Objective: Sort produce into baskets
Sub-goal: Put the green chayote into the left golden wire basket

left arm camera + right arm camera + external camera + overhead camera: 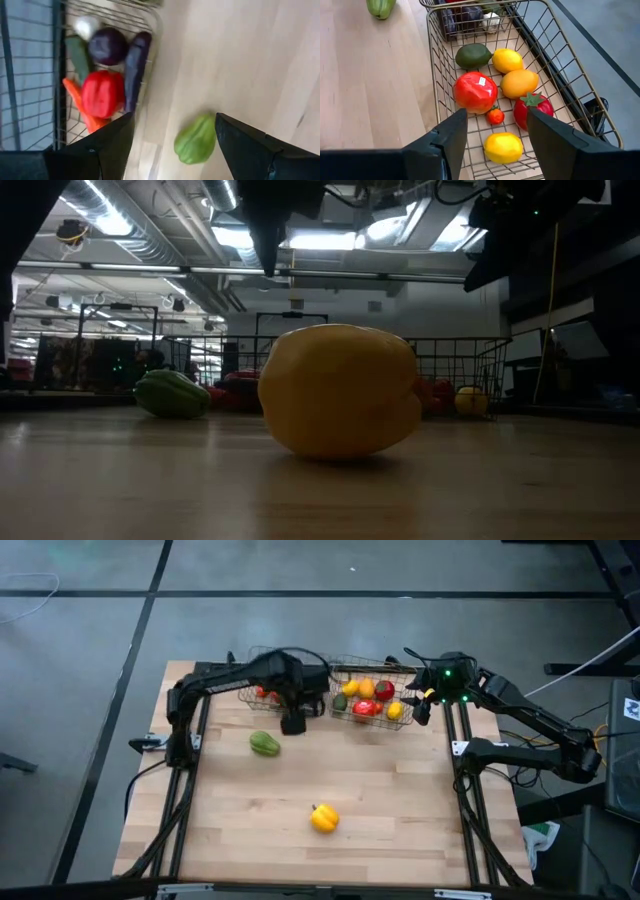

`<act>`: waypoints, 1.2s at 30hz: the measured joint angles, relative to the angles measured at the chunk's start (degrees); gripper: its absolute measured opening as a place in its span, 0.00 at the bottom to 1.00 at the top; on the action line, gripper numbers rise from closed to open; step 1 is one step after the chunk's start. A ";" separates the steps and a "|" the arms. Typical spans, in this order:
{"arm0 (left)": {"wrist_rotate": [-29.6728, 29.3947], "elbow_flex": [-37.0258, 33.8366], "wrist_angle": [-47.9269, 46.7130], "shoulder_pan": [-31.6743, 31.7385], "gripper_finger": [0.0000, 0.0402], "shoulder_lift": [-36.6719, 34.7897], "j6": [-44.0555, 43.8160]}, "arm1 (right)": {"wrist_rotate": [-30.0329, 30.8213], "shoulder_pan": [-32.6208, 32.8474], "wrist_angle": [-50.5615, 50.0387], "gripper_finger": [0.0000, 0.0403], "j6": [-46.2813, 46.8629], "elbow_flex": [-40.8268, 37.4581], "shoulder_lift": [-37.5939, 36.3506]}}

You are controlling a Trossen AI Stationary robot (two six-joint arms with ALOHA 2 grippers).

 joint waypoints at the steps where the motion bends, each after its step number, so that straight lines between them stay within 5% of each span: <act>1: 0.03 -0.88 0.10 -0.64 0.68 0.00 0.83 | 0.00 0.00 0.00 0.51 0.00 0.00 0.00; 18: 0.10 -21.63 0.53 -7.29 0.68 0.07 4.83 | 0.00 -0.01 0.00 0.51 0.00 0.00 0.00; 36: -0.02 -35.14 13.32 -7.65 0.68 0.05 10.85 | 0.01 -0.02 0.00 0.51 0.00 -0.02 0.00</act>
